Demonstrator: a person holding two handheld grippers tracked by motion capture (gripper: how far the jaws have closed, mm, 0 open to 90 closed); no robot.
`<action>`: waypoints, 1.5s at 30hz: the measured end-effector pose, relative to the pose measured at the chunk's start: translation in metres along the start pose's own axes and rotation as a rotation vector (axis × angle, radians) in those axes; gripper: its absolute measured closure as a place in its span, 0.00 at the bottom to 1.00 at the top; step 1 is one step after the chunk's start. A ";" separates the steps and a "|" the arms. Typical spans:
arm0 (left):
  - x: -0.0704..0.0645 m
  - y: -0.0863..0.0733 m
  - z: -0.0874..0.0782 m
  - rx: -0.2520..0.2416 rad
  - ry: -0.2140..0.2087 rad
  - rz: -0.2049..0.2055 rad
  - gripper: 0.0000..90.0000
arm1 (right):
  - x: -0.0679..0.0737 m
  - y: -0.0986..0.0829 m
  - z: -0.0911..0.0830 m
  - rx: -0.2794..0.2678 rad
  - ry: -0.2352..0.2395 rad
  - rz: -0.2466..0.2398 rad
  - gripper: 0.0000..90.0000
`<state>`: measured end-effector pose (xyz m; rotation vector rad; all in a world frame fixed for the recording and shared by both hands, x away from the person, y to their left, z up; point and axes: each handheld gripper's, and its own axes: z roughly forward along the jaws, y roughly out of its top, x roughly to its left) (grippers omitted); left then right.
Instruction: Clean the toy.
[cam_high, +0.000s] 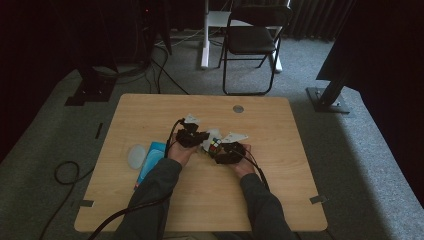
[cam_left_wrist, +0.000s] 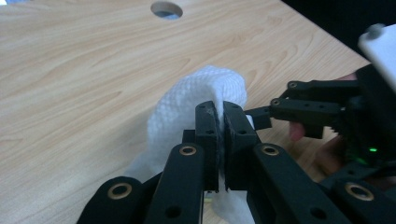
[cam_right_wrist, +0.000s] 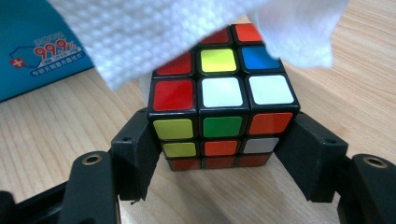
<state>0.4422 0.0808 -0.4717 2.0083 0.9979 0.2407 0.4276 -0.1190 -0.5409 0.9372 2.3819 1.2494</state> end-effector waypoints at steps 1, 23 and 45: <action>0.000 0.000 0.001 0.003 0.002 -0.002 0.97 | 0.001 0.000 0.000 -0.001 -0.005 -0.006 0.37; -0.003 -0.009 0.015 0.057 0.020 0.023 0.97 | 0.012 -0.003 0.004 0.011 -0.043 -0.028 0.38; -0.004 0.003 0.030 0.050 0.086 0.059 0.97 | 0.012 -0.003 0.004 0.013 -0.040 -0.010 0.38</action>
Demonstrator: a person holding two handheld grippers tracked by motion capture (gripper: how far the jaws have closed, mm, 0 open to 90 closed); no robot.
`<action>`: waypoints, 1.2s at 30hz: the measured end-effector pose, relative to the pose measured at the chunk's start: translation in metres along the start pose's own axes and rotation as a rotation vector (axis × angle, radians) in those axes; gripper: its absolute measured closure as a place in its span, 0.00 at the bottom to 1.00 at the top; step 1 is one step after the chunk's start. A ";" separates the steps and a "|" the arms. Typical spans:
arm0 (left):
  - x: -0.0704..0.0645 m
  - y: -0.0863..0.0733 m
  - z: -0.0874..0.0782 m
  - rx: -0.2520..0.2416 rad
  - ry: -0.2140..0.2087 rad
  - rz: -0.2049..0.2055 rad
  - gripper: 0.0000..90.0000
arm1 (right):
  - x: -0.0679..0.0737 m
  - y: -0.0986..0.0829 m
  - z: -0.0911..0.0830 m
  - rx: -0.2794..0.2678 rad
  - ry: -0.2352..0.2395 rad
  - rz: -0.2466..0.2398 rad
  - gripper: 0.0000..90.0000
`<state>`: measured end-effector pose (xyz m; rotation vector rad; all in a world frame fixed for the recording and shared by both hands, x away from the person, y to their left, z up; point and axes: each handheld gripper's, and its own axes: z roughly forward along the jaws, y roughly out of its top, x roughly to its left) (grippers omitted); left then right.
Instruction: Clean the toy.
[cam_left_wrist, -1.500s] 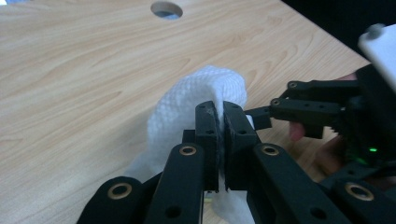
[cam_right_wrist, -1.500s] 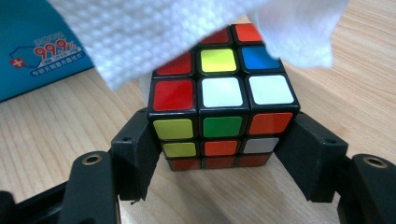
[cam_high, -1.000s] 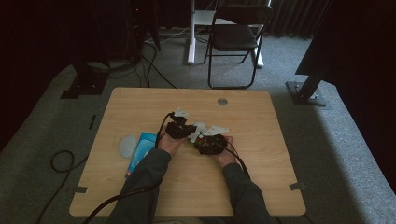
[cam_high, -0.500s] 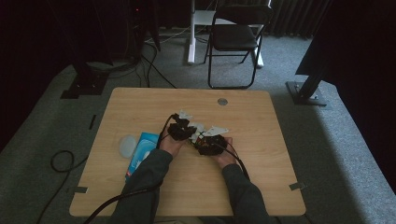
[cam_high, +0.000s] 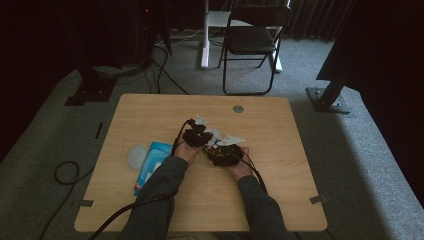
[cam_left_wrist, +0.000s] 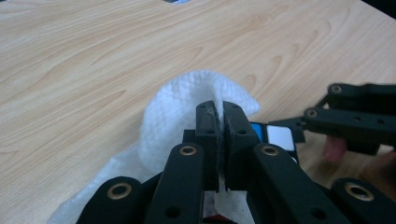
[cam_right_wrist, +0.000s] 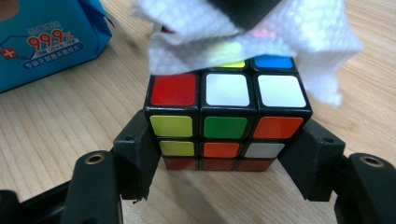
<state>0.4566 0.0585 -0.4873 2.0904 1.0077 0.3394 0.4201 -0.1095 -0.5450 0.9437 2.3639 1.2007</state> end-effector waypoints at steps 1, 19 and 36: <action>0.000 0.000 0.001 0.001 0.012 0.004 0.97 | 0.000 0.000 0.000 0.001 0.001 0.001 0.38; 0.003 0.000 0.003 -0.020 -0.006 0.001 0.97 | 0.000 0.000 0.000 0.006 0.007 -0.002 0.38; -0.022 -0.009 -0.003 -0.008 -0.087 0.101 0.97 | 0.001 0.000 0.000 0.008 0.011 -0.007 0.38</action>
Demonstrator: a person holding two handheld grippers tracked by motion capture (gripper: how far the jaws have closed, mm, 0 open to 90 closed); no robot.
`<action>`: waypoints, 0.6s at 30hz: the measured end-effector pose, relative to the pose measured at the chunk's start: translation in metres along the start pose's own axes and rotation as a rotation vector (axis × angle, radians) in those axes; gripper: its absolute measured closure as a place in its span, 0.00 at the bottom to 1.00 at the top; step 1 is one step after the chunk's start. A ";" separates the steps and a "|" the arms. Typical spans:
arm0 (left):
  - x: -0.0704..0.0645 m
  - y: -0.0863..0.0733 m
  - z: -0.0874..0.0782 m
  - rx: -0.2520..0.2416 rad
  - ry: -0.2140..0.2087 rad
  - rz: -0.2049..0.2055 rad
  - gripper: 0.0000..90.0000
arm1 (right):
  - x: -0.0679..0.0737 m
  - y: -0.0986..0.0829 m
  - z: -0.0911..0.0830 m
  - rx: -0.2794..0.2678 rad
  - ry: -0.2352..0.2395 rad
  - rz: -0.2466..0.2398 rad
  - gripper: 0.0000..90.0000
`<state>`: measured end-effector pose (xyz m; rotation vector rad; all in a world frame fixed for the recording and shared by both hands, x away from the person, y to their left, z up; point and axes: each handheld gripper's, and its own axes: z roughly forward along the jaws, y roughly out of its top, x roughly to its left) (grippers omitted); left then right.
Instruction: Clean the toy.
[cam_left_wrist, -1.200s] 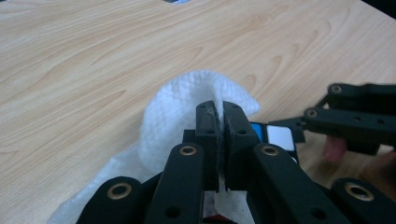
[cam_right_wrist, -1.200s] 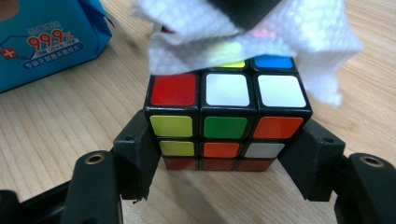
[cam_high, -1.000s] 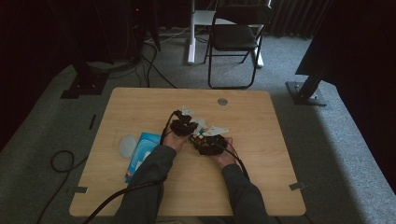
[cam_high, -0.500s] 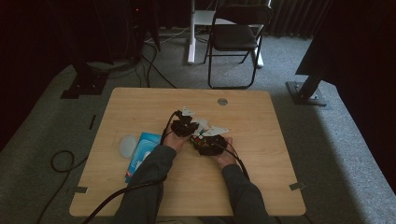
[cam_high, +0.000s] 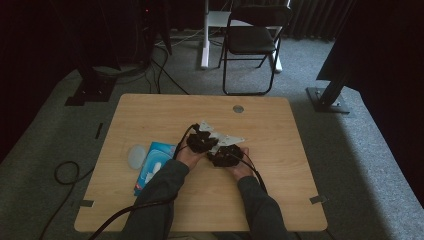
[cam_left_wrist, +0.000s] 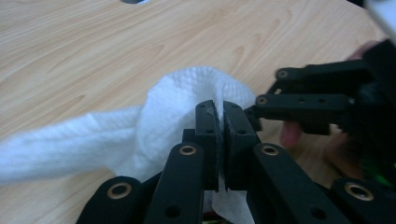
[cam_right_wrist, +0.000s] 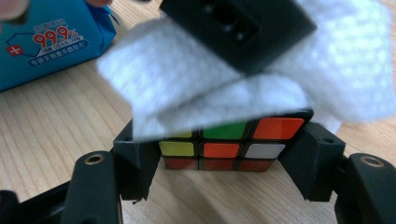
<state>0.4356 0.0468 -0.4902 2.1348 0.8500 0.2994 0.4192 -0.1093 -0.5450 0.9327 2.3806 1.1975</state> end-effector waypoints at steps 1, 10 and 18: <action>-0.002 -0.001 0.000 -0.006 -0.001 0.003 0.97 | 0.000 0.000 0.000 0.000 0.000 -0.001 0.38; -0.003 -0.006 -0.007 0.005 -0.049 0.008 0.97 | 0.001 0.000 0.000 0.000 0.008 -0.010 0.38; -0.004 -0.011 -0.018 0.034 -0.044 0.035 0.97 | 0.001 0.000 0.000 0.000 0.007 -0.011 0.38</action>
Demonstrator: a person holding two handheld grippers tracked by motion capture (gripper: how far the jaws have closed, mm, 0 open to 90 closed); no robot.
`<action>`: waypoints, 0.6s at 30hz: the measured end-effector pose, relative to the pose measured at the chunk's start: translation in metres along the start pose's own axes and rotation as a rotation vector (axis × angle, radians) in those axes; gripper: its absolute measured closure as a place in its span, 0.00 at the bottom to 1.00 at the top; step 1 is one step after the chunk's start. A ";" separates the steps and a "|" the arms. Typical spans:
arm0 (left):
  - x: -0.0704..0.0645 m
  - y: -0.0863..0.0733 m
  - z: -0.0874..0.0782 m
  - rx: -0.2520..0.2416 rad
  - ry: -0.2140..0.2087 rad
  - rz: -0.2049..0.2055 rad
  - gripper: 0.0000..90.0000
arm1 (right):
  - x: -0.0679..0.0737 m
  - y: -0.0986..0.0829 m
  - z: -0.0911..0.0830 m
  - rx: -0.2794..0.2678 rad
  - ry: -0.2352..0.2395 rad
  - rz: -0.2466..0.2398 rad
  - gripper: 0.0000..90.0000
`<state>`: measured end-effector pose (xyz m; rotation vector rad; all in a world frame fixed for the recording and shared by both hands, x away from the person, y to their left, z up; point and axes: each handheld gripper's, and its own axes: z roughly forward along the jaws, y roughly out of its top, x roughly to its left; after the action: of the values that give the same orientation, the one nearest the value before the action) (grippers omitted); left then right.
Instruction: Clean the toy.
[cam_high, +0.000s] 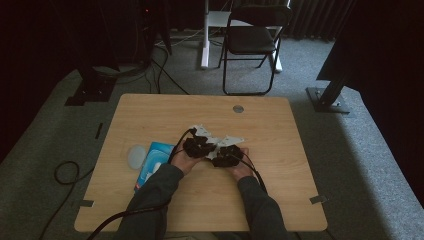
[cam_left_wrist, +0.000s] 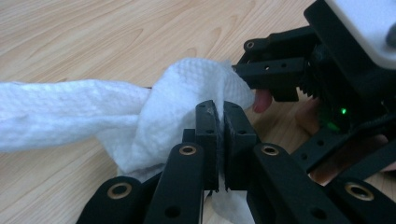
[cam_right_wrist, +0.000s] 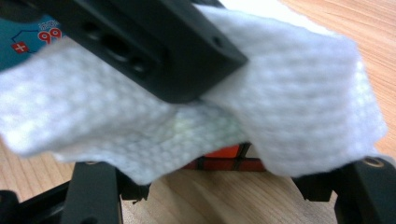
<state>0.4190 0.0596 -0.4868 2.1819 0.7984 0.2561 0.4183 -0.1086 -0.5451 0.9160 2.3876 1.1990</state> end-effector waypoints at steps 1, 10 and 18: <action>0.001 -0.001 -0.001 -0.001 -0.001 -0.005 0.97 | 0.000 0.000 0.000 0.001 0.001 0.001 0.38; 0.007 -0.006 -0.009 0.012 0.032 -0.009 0.97 | 0.000 0.000 0.000 0.001 0.000 0.000 0.38; 0.021 -0.007 -0.014 0.018 0.081 -0.074 0.97 | 0.000 0.000 0.000 0.000 0.000 -0.001 0.38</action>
<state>0.4267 0.0843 -0.4839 2.1651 0.9285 0.3027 0.4183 -0.1086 -0.5452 0.9143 2.3876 1.1990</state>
